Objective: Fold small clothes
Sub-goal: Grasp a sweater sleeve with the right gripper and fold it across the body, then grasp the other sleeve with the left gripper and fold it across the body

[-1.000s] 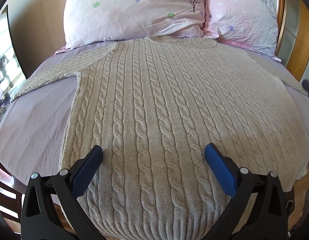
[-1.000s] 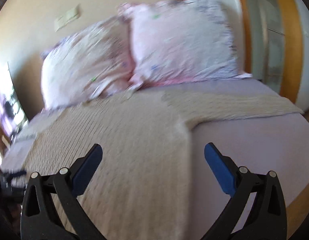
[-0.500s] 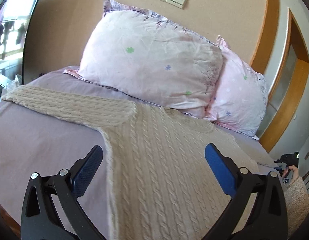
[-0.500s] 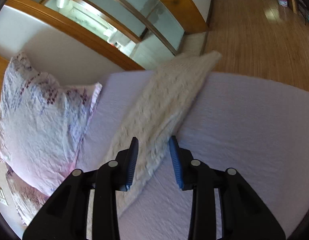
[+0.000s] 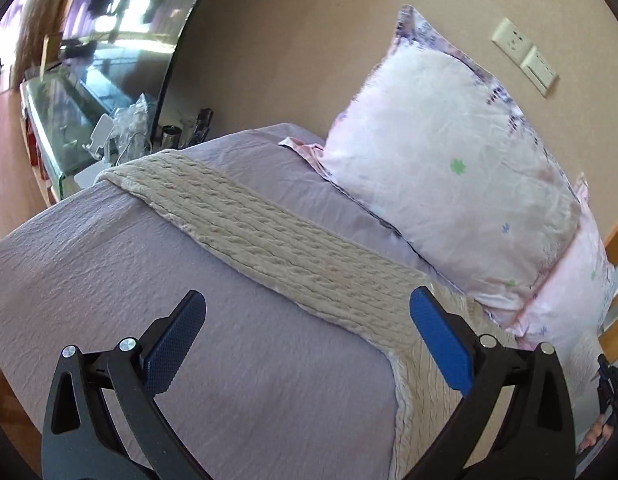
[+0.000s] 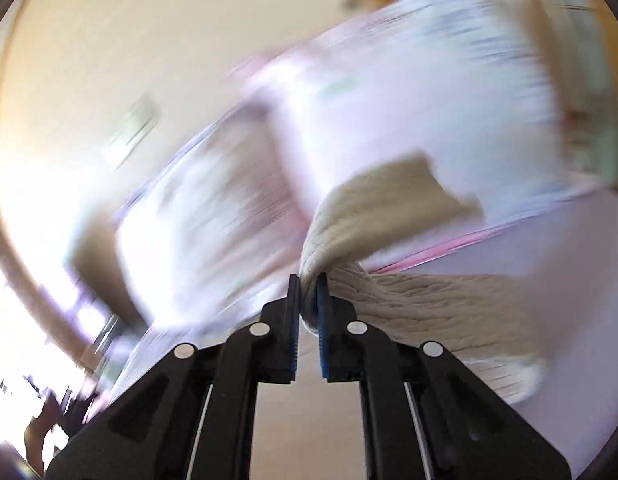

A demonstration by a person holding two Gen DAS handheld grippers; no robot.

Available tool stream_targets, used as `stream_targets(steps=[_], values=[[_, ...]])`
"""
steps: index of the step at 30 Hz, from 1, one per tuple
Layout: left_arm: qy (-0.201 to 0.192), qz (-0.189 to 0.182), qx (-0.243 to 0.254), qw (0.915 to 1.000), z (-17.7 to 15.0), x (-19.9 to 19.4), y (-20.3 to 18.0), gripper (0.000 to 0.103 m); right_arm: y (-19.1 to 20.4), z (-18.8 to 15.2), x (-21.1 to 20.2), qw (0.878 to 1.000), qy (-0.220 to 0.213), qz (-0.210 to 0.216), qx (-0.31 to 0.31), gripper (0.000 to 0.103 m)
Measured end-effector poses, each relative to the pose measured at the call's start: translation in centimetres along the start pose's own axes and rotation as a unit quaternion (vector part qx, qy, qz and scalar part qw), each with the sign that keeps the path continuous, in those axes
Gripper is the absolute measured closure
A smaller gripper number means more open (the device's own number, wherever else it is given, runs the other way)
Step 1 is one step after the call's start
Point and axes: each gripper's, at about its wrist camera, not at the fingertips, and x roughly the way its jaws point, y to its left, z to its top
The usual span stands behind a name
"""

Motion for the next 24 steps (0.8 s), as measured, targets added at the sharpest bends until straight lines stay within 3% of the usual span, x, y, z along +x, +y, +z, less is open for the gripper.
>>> stream_targets(steps=[1, 2, 3, 5, 7, 10, 15, 18, 20, 21, 22, 24], values=[[0.002, 0.008, -0.013, 0.9999, 0.5, 0.5, 0.6, 0.001, 3.2, -1.3, 2.8, 0.997, 0.048, 0.043, -0.033, 0.084], [0.004, 0.014, -0.023, 0.9996, 0.9, 0.9, 1.1, 0.001, 5.2, -2.4, 4.5, 0.993, 0.081, 0.066, -0.054, 0.068], [0.003, 0.017, -0.033, 0.9993, 1.3, 1.3, 1.7, 0.001, 6.8, -3.3, 5.7, 0.989, 0.101, 0.077, -0.072, 0.06], [0.004, 0.029, -0.062, 0.9977, 2.2, 2.2, 3.2, 0.001, 8.2, -4.0, 5.8, 0.988, 0.085, 0.083, -0.095, 0.038], [0.008, 0.039, -0.095, 0.9946, 2.9, 3.1, 4.9, 0.002, 7.7, -3.3, 5.3, 0.992, 0.046, 0.06, -0.105, 0.026], [0.019, 0.041, -0.154, 0.9871, 3.5, 4.3, 7.5, 0.008, 4.7, -2.9, 2.4, 0.996, 0.028, 0.032, -0.084, 0.024], [-0.008, 0.025, -0.218, 0.9756, 5.3, 5.1, 10.9, 0.019, 0.0, -2.7, 0.5, 0.999, 0.016, 0.0, -0.043, 0.019], [-0.01, 0.023, -0.258, 0.9658, 6.6, 5.9, 12.8, 0.04, -0.8, -3.6, -1.0, 0.999, 0.007, -0.006, -0.036, 0.017], [0.001, 0.019, -0.284, 0.9588, 7.0, 6.5, 14.0, 0.074, -1.4, -3.7, -1.0, 0.999, 0.007, -0.007, -0.031, 0.016], [0.008, 0.02, -0.292, 0.9561, 7.0, 6.8, 14.4, 0.084, -1.7, -3.7, -1.0, 1.0, 0.007, -0.007, -0.028, 0.016], [0.013, 0.018, -0.293, 0.9558, 7.0, 7.0, 14.3, 0.093, -2.1, -3.8, -1.0, 1.0, 0.006, -0.007, -0.025, 0.016], [0.002, 0.014, -0.25, 0.9682, 7.4, 6.6, 11.9, 0.095, -2.7, -3.9, -1.2, 1.0, 0.003, -0.008, -0.022, 0.016]])
